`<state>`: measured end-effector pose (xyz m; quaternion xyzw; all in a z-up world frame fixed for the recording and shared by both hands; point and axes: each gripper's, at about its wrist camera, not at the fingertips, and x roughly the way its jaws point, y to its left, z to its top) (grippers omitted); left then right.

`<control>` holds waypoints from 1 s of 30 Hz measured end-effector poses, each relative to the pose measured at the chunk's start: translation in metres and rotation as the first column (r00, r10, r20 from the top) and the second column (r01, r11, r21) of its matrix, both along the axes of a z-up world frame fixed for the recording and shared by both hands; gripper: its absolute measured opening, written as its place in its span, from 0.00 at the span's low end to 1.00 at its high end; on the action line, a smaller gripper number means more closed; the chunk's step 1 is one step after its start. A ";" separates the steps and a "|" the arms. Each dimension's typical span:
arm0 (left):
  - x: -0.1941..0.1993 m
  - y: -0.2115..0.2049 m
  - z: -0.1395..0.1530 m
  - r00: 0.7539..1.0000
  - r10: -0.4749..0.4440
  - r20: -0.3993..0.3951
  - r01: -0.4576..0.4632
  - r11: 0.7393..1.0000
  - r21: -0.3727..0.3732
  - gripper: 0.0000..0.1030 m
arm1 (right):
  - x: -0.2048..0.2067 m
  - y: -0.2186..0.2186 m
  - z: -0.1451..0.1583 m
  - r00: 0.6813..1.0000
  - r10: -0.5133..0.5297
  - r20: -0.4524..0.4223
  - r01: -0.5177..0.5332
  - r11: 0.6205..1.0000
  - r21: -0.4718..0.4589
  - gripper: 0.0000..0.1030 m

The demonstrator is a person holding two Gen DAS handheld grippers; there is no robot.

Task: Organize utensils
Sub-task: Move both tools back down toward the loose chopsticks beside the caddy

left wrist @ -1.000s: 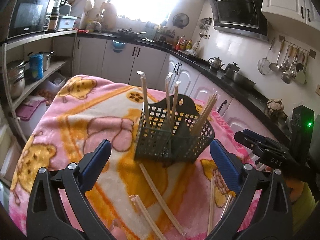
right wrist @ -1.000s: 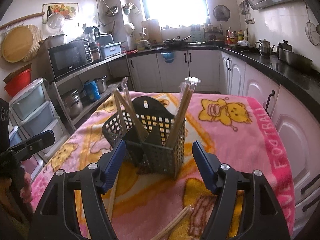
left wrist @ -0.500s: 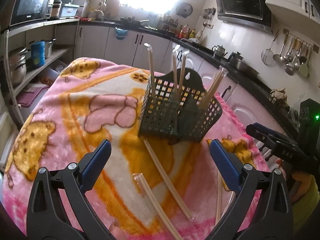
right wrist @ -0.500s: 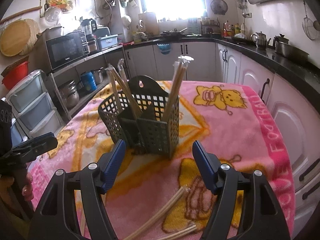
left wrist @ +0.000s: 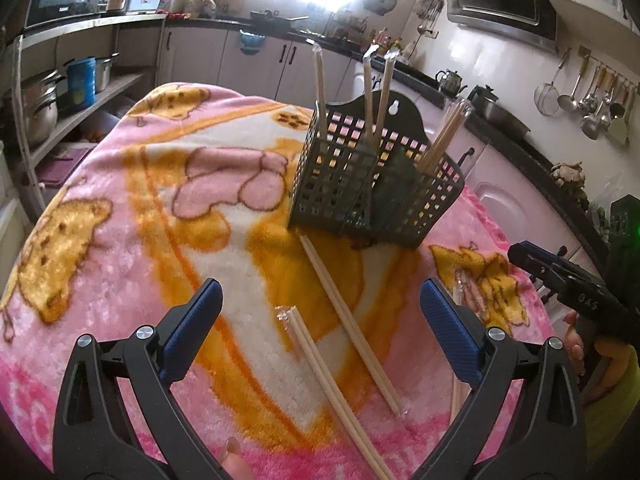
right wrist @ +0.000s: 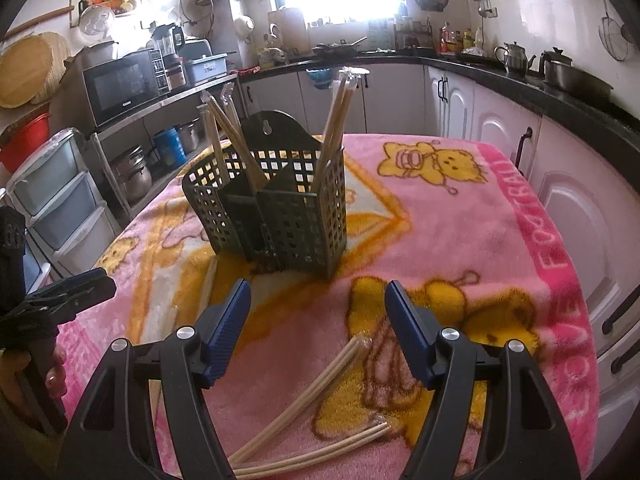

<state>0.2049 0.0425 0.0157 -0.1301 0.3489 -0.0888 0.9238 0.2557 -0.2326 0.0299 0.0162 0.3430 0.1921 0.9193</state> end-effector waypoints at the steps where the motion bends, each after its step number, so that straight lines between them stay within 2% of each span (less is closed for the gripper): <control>1: 0.000 0.000 -0.002 1.000 0.000 -0.004 0.000 1.000 0.000 0.88 | 0.000 -0.001 -0.002 1.000 0.000 -0.004 0.000 1.000 0.001 0.65; 15: 0.001 -0.011 -0.028 0.997 0.002 -0.074 -0.002 1.000 0.008 0.86 | 0.007 -0.011 -0.039 0.996 0.003 -0.090 -0.004 1.000 -0.006 0.65; 17: 0.002 -0.013 -0.031 0.996 -0.003 -0.084 0.004 1.000 0.006 0.80 | 0.010 -0.011 -0.046 0.994 0.005 -0.113 -0.007 1.000 -0.010 0.65; 19: 0.003 -0.013 -0.037 0.995 0.001 -0.099 -0.001 1.000 -0.001 0.67 | 0.015 -0.011 -0.054 0.990 0.009 -0.140 -0.010 1.000 -0.008 0.65; 22: 0.007 -0.011 -0.046 0.991 0.006 -0.131 -0.010 1.000 -0.023 0.53 | 0.020 -0.008 -0.060 0.987 0.021 -0.160 -0.022 1.000 -0.007 0.65; 25: 0.011 -0.009 -0.053 0.988 0.006 -0.156 -0.014 0.999 -0.051 0.47 | 0.024 -0.005 -0.064 0.984 0.028 -0.175 -0.031 0.999 -0.015 0.65; 30: 0.016 -0.013 -0.062 0.984 0.004 -0.180 -0.013 0.999 -0.046 0.40 | 0.030 -0.004 -0.071 0.977 0.028 -0.210 -0.035 0.999 -0.029 0.63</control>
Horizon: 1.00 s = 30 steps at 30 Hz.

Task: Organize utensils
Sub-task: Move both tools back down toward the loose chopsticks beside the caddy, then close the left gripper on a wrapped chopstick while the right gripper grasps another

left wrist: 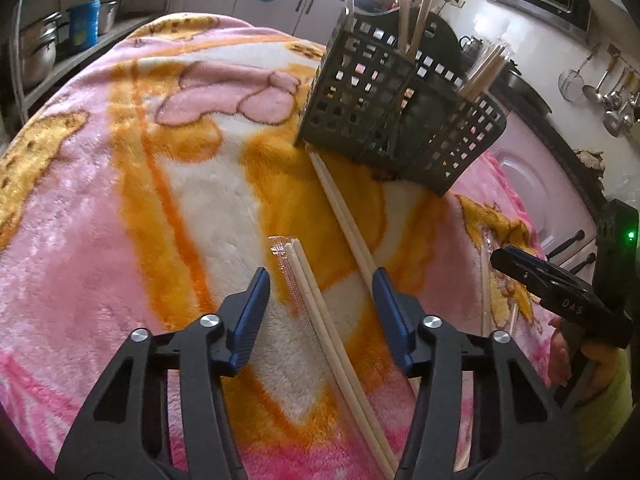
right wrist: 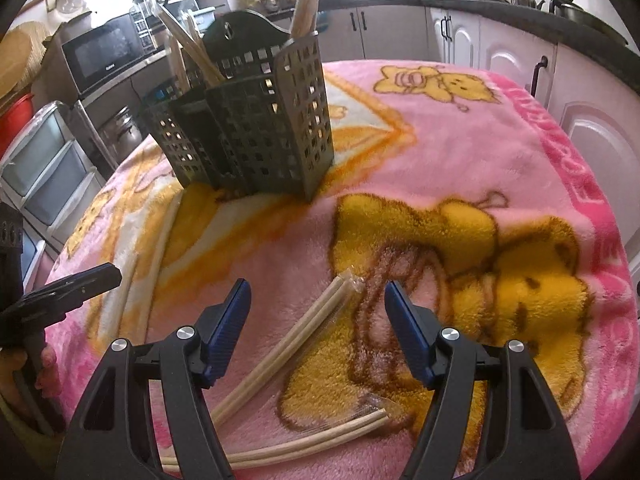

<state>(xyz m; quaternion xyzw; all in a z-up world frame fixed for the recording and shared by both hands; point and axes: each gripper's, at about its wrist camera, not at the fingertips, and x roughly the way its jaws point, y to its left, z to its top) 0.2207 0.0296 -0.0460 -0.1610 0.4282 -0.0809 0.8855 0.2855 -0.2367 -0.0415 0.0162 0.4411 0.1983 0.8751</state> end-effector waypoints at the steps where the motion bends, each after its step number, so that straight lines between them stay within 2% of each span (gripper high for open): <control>1: 0.002 -0.001 -0.002 1.000 0.003 -0.006 -0.003 1.000 0.001 0.39 | 0.000 0.000 -0.001 1.000 0.001 -0.002 -0.001 1.000 -0.004 0.62; 10: 0.014 -0.002 -0.007 1.000 0.017 -0.021 -0.017 1.000 0.009 0.39 | 0.009 0.005 -0.017 0.999 -0.003 -0.049 0.003 1.000 -0.014 0.50; 17: 0.020 -0.005 -0.008 0.999 0.030 -0.019 -0.029 0.999 0.028 0.38 | 0.019 0.009 -0.019 0.999 -0.027 -0.020 0.026 0.999 -0.033 0.23; 20: 0.021 -0.005 -0.008 0.999 0.033 -0.021 -0.032 0.999 0.044 0.34 | 0.023 0.013 -0.018 1.000 -0.005 -0.010 0.005 1.000 -0.019 0.15; 25: 0.022 0.004 -0.010 0.998 0.061 -0.031 -0.059 0.997 0.056 0.14 | 0.027 0.023 -0.012 1.000 0.016 0.011 -0.016 1.000 -0.014 0.11; 30: 0.022 0.011 -0.010 0.997 0.065 -0.037 -0.064 0.998 0.029 0.09 | 0.029 0.035 0.001 0.998 0.038 0.045 -0.038 0.999 -0.007 0.09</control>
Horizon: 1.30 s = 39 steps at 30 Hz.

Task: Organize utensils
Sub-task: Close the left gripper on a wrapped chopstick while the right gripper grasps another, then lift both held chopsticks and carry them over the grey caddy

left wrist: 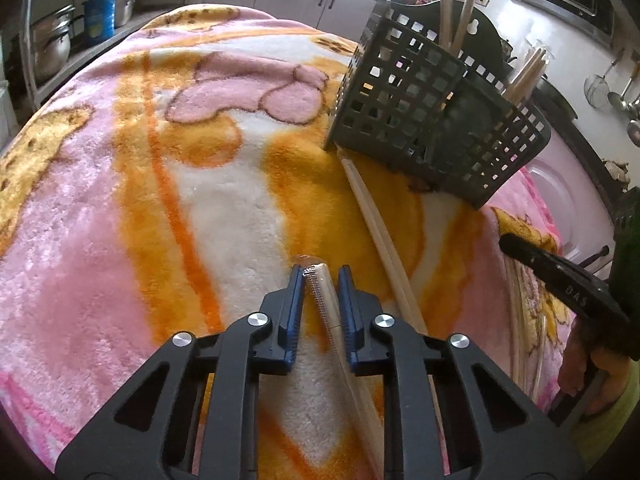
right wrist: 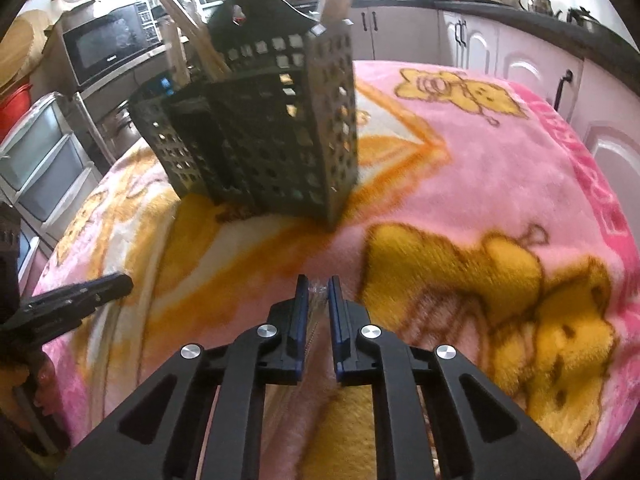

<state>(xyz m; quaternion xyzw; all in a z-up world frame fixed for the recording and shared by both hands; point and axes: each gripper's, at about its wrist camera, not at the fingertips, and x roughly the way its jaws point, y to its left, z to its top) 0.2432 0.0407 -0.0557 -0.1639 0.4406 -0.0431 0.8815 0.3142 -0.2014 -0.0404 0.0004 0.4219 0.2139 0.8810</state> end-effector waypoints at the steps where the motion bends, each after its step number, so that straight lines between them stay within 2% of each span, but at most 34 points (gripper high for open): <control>1: -0.001 0.001 0.000 1.000 0.002 0.002 -0.002 1.000 -0.008 0.05 | 0.000 0.003 0.004 1.000 0.006 0.013 -0.006 1.000 0.005 0.09; 5: -0.005 0.009 0.004 1.000 0.011 0.021 -0.010 0.999 -0.046 0.04 | 0.000 0.010 0.017 0.999 0.020 0.050 -0.021 0.999 0.026 0.08; 9: -0.019 0.021 0.016 0.997 0.033 0.073 -0.030 0.998 -0.046 0.03 | -0.001 0.018 0.027 0.996 0.035 0.085 -0.039 0.998 0.040 0.08; 23: -0.048 0.052 0.053 0.977 0.127 0.169 -0.124 0.992 -0.031 0.02 | -0.008 0.053 0.062 0.983 0.090 0.163 -0.093 0.996 0.012 0.07; 28: -0.052 0.054 0.068 0.969 0.130 0.208 -0.127 0.992 -0.030 0.02 | -0.014 0.060 0.082 0.972 0.104 0.213 -0.104 0.995 -0.009 0.07; 39: -0.048 0.058 0.096 0.960 0.110 0.257 -0.112 0.994 -0.007 0.01 | -0.025 0.059 0.113 0.955 0.092 0.282 -0.102 0.995 0.022 0.07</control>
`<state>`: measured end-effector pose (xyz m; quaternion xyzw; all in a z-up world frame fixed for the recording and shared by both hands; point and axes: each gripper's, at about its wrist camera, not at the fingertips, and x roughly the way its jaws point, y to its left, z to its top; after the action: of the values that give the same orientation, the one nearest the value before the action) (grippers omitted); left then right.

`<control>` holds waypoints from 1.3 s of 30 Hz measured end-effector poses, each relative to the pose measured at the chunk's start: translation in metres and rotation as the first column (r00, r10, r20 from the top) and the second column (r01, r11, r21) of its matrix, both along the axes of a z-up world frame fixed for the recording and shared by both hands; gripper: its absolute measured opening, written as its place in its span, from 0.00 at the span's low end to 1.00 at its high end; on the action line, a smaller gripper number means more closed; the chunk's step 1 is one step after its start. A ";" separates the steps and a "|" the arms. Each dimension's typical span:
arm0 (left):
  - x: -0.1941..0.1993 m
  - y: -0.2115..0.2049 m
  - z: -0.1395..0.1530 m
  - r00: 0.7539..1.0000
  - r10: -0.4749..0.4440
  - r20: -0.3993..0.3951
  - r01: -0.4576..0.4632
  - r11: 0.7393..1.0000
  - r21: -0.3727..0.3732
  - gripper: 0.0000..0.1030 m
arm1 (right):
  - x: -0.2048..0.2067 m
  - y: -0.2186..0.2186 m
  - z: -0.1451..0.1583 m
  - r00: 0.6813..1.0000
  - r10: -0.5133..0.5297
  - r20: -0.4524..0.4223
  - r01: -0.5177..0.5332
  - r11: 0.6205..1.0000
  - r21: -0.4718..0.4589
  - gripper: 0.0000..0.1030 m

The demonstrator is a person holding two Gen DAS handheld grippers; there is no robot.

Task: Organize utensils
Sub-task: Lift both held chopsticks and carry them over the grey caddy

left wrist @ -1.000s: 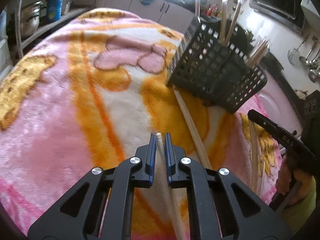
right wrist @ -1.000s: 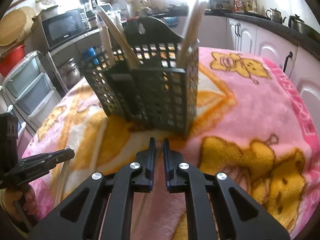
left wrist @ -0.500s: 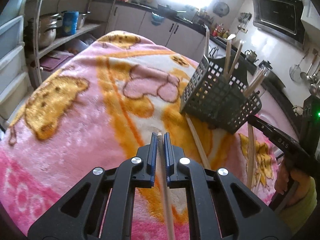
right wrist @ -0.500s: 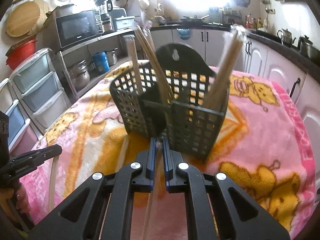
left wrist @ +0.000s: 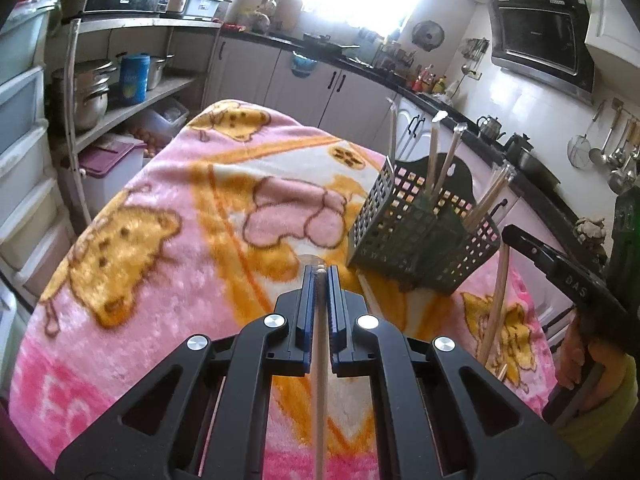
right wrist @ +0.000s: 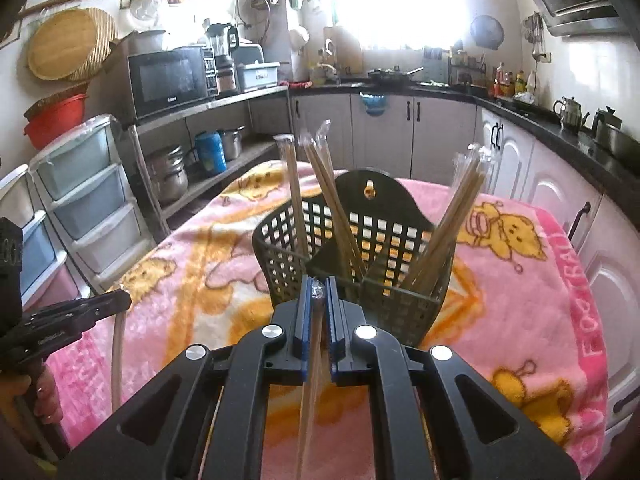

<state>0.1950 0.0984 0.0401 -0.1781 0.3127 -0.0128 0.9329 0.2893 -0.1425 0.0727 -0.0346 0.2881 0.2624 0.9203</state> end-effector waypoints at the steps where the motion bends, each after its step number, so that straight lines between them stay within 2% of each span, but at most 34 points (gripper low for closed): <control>1: 0.002 0.001 0.002 1.000 0.000 0.003 0.000 1.000 0.000 0.01 | -0.001 0.000 0.002 1.000 0.001 0.006 -0.001 1.000 0.000 0.07; 20: 0.035 -0.011 0.050 0.992 -0.088 0.090 0.086 0.996 0.029 0.01 | -0.006 -0.014 0.057 0.993 -0.028 0.113 0.024 0.999 0.038 0.06; 39: 0.071 -0.038 0.108 0.965 -0.186 0.184 0.177 0.982 0.062 0.01 | 0.002 -0.053 0.109 0.968 -0.111 0.223 0.096 0.992 0.080 0.06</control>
<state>0.2658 0.0602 0.1481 -0.1255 0.2379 -0.1080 0.9571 0.2911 -0.1959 0.1815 -0.0176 0.1730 0.2180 0.9603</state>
